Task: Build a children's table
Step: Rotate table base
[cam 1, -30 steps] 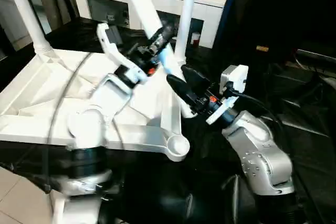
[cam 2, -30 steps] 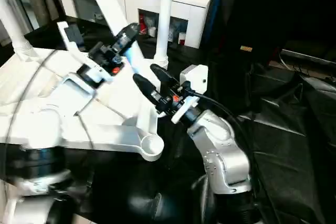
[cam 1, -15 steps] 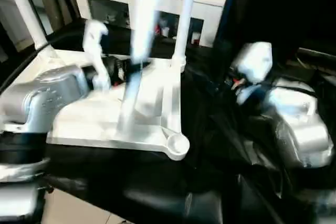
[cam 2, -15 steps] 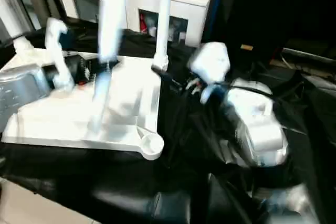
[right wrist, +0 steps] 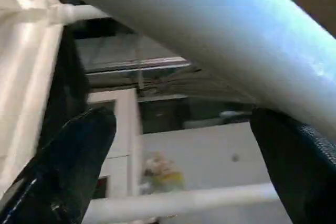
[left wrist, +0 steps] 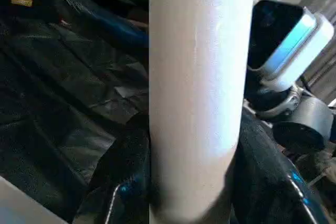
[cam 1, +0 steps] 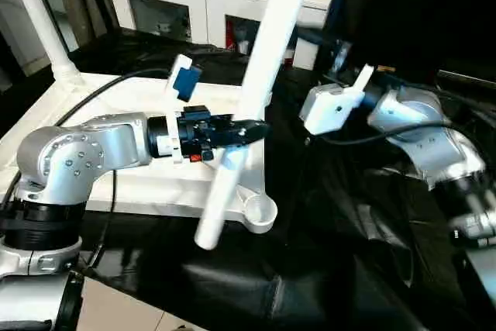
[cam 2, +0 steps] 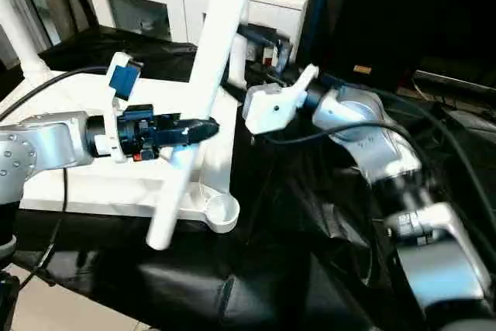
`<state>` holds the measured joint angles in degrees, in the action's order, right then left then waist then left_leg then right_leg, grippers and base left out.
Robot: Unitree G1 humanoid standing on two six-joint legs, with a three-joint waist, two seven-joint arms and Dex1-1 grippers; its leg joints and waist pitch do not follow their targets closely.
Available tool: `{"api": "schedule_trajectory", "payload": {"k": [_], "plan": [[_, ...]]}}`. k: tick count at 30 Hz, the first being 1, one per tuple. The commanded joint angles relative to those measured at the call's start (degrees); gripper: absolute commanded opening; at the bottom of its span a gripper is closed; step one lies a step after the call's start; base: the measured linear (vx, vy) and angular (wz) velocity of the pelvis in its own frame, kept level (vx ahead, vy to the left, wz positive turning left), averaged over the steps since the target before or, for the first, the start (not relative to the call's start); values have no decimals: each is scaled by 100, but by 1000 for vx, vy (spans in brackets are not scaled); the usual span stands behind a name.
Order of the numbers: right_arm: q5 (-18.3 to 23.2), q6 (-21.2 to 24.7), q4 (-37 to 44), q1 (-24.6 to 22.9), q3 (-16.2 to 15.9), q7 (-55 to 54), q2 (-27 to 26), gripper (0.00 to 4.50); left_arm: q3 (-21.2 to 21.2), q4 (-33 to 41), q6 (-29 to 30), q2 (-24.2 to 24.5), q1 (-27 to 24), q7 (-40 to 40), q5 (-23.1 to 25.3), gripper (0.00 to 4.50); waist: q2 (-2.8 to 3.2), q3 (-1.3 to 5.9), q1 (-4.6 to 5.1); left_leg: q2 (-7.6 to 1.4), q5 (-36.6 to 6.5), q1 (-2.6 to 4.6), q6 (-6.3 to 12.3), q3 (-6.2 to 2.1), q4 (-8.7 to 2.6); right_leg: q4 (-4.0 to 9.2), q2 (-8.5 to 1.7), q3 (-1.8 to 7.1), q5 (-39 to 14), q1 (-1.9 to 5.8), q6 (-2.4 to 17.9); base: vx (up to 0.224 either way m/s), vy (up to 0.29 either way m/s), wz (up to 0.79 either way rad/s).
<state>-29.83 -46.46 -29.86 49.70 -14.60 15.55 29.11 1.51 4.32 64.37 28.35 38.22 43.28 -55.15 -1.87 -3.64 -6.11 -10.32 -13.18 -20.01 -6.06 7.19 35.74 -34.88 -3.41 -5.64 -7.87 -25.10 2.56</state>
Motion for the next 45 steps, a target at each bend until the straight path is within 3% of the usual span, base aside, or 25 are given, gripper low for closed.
{"api": "schedule_trajectory", "payload": {"k": [1, 2, 3, 8, 11, 12, 14, 15, 17, 18, 19, 20, 22, 28, 38, 41, 42, 43, 45], "plan": [[-74, -266, 10, 182, -10, -271, -65, 450, -36, 78, 154, -35, -41, -60, -48, 167, -23, 429, 4, -55, -274, -102, 122, 120, -365, 314, -320, 293, -1921, 473, 369, 0, 0, 0], [-74, -266, 10, 182, -10, -271, -65, 450, -36, 78, 154, -35, -41, -60, -48, 167, -18, 431, 7, -54, -297, -105, 149, 123, -360, 300, -316, 300, -1850, 478, 390, 0, 0, 0], [-92, -336, 2, 183, 41, -366, -81, 450, 48, 16, 175, -92, -39, -163, -92, 167, -97, 430, 12, -56, -318, -114, 183, 128, -362, 308, -310, 291, -1870, 493, 362, 0, 0, 0], [-599, -644, -671, 213, -56, -1165, -4, 450, 482, -176, 197, -251, -46, -477, -198, 167, -39, 411, 10, -55, -420, -104, 69, 129, -357, 328, -318, 270, -2116, 452, 275, 0, 0, 0], [-616, -702, -787, 165, 2, -1344, 28, 450, 607, -305, 187, -292, -12, -568, -233, 167, -61, 410, 32, -32, -555, -115, 88, 125, -351, 362, -304, 257, -2362, 469, 83, 0, 0, 0], [-595, -746, -788, 113, 55, -1403, 58, 450, 635, -373, 166, -277, 9, -564, -219, 167, -30, 415, 31, -27, -573, -114, 101, 119, -347, 358, -302, 254, -2362, 473, 55, 0, 0, 0], [-558, -826, -744, 33, 138, -1468, 110, 450, 667, -492, 141, -246, 39, -546, -190, 167, -52, 421, 38, -34, -527, -117, 137, 116, -347, 348, -297, 257, -2254, 471, 63, 0, 0, 0], [-548, -839, -731, 21, 150, -1468, 117, 450, 670, -512, 140, -242, 42, -543, -184, 167, -24, 424, 47, -35, -525, -115, 146, 118, -344, 344, -292, 261, -2182, 468, 96, 0, 0, 0], [-512, -894, -685, -19, 196, -1476, 145, 450, 686, -595, 140, -229, 56, -539, -163, 167, -33, 425, 47, -36, -499, -113, 176, 118, -345, 333, -290, 259, -2078, 475, 157, 0, 0, 0], [-512, -894, -685, -19, 196, -1476, 145, 450, 686, -595, 140, -229, 56, -539, -163, 167, -33, 429, 49, -40, -479, -120, 185, 113, -346, 319, -294, 259, -2016, 486, 205, 0, 0, 0], [-551, -924, -699, 0, 173, -1504, 161, 450, 630, -599, 181, -216, 51, -501, -153, 167, 47, 428, 47, -43, -466, -116, 178, 104, -346, 303, -299, 262, -1940, 480, 268, 0, 0, 0], [-696, -992, -791, 89, 95, -1639, 166, 450, 553, -558, 276, -233, 39, -468, -166, 167, 67, 429, 62, -48, -488, -107, 171, 107, -345, 317, -295, 262, -1910, 471, 293, 0, 0, 0], [-921, -1072, -934, 238, -42, -1809, 162, 450, 399, -470, 421, -259, 7, -400, -185, 167, 8, 431, 89, -42, -503, -112, 137, 113, -347, 299, -295, 256, -1859, 488, 387, 0, 0, 0], [-1345, -1142, -1322, 551, -331, -2067, 100, 450, 164, -360, 690, -359, -44, -345, -279, 167, -4, 418, 121, -29, -610, -119, 140, 122, -326, 319, -299, 260, -2067, 487, 382, 0, 0, 0], [-1677, -1283, -1527, 794, -601, -2453, -67, 450, 86, -441, 893, -507, -78, -369, -277, 167, 9, 418, 131, -37, -683, -108, 148, 114, -328, 312, -292, 253, -2103, 473, 368, 0, 0, 0], [-1763, -1370, -1573, 854, -680, -2536, -109, 450, 68, -531, 930, -499, -60, -340, -215, 167, 31, 422, 138, -35, -667, -106, 128, 114, -327, 306, -286, 258, -1975, 473, 414, 0, 0, 0], [-1811, -1386, -1600, 875, -718, -2560, -124, 450, 47, -556, 927, -488, -49, -319, -186, 167, 73, 423, 131, -32, -679, -98, 113, 108, -329, 294, -286, 258, -1934, 476, 446, 0, 0, 0], [-1859, -1416, -1672, 907, -787, -2565, -147, 450, -3, -566, 905, -462, -34, -282, -132, 167, 50, 426, 141, -35, -711, -94, 113, 110, -330, 300, -281, 254, -1930, 476, 451, 0, 0, 0], [-1839, -1441, -1808, 950, -853, -2553, -173, 417, -21, -565, 880, -460, -1, -278, -84, 167, 47, 420, 147, -36, -742, -98, 118, 108, -333, 299, -283, 256, -1933, 477, 461, 0, 0, 0]]}}
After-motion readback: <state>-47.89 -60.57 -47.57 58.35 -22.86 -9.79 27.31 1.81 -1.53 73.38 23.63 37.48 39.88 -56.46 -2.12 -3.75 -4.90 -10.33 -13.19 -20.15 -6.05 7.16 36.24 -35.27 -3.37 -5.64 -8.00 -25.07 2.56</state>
